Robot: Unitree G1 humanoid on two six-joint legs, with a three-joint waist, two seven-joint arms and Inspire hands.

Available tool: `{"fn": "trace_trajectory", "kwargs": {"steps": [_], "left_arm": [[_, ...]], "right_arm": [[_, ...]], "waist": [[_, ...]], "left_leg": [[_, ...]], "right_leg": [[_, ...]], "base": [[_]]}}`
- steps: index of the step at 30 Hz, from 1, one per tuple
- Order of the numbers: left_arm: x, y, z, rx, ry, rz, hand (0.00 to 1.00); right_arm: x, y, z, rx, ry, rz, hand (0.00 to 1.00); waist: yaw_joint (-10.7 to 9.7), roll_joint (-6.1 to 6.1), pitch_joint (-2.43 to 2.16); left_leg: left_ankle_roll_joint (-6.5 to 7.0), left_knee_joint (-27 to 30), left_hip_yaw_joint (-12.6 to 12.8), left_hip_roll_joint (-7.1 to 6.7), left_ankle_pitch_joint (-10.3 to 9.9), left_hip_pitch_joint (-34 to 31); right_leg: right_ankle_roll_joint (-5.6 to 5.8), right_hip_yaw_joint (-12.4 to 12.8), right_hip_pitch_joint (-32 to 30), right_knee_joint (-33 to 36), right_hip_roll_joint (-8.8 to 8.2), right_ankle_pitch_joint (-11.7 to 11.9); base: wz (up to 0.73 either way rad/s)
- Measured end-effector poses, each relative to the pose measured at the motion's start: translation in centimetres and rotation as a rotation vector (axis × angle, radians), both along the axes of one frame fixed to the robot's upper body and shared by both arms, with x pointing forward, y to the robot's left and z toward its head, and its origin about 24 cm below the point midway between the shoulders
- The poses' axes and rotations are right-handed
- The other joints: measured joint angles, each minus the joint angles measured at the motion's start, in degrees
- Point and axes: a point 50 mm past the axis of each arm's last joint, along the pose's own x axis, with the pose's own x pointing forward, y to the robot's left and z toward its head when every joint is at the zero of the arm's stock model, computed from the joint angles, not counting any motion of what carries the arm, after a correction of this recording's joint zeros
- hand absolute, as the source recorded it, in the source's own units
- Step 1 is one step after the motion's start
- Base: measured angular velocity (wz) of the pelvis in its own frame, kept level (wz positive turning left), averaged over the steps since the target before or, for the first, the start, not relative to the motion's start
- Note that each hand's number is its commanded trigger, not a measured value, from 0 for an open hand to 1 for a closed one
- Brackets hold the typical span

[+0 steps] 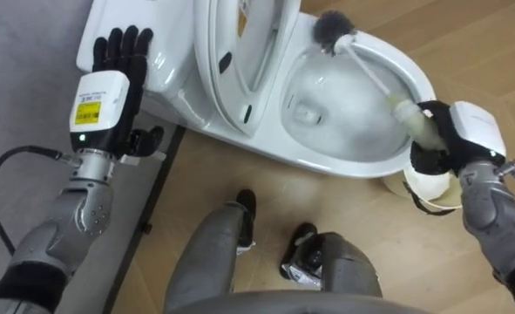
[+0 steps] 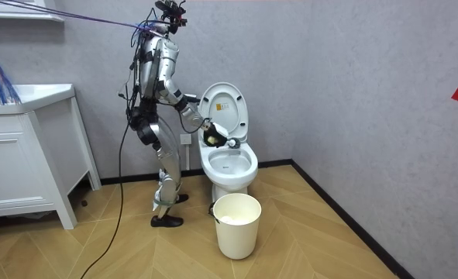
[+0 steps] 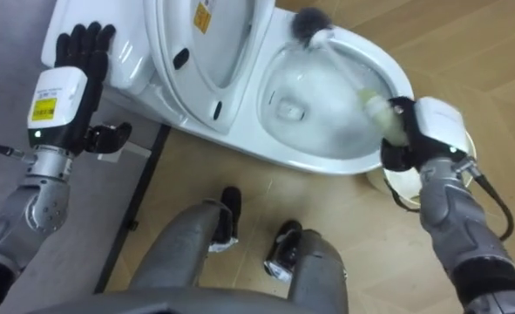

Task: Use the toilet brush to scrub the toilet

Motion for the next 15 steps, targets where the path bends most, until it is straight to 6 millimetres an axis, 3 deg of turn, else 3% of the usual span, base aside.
{"fn": "trace_trajectory", "kwargs": {"steps": [1, 2, 5, 9, 14, 15], "left_arm": [[0.0, 0.0, 0.0, 0.000, -0.002, 0.003, 0.00], [-0.2, 0.1, -0.1, 0.000, -0.004, 0.008, 0.00], [-0.4, 0.2, 0.0, 0.003, -0.013, 0.020, 0.00], [-0.4, 0.2, 0.0, 0.005, -0.017, 0.029, 0.00], [-0.3, 0.0, 0.0, -0.030, -0.024, 0.039, 0.00], [-0.2, -0.1, 0.0, -0.039, -0.024, 0.038, 0.00]], "right_arm": [[-0.3, 0.1, 0.0, 0.002, 0.000, 0.001, 1.00], [-1.0, 0.2, -0.1, -0.001, 0.010, 0.003, 1.00], [-2.8, -0.4, -0.5, -0.089, 0.067, 0.050, 1.00], [-4.2, -0.3, -0.9, -0.101, 0.114, 0.065, 1.00], [-4.3, -0.6, -0.6, -0.133, 0.144, 0.103, 1.00], [-4.2, -0.7, -0.5, -0.139, 0.144, 0.105, 1.00]], "waist": [[-0.1, -0.11, 0.05], [-0.3, -0.23, -0.33], [-0.4, -0.24, -0.68], [-0.6, -0.44, -0.91], [-0.7, -0.51, -0.94], [-0.7, -0.84, -0.77]], "left_leg": [[0.00, 0.0, 0.1, 0.03, 0.0, -0.2], [0.00, 0.2, 0.1, 0.05, 0.0, -0.8], [0.03, 0.9, 0.1, 0.69, -0.2, -1.4], [0.09, 1.4, 0.1, 0.90, -0.3, -1.6], [0.15, 1.5, 0.0, 1.02, -0.5, -1.8], [0.15, 1.5, 0.0, 1.02, -0.5, -1.8]], "right_leg": [[-0.01, 0.0, -0.2, 0.1, -0.03, 0.0], [-0.01, 0.0, -0.7, 0.1, -0.03, -0.1], [-0.01, 0.0, -1.0, 0.3, 0.08, 0.0], [-0.08, -0.3, -1.0, 0.3, 0.21, 0.1], [-0.06, -0.3, -1.1, 0.5, 0.29, 0.2], [-0.06, -0.3, -1.1, 0.5, 0.27, 0.2]], "base": [[-0.06], [0.00], [-0.01], [-0.01], [-0.01], [0.00]]}}
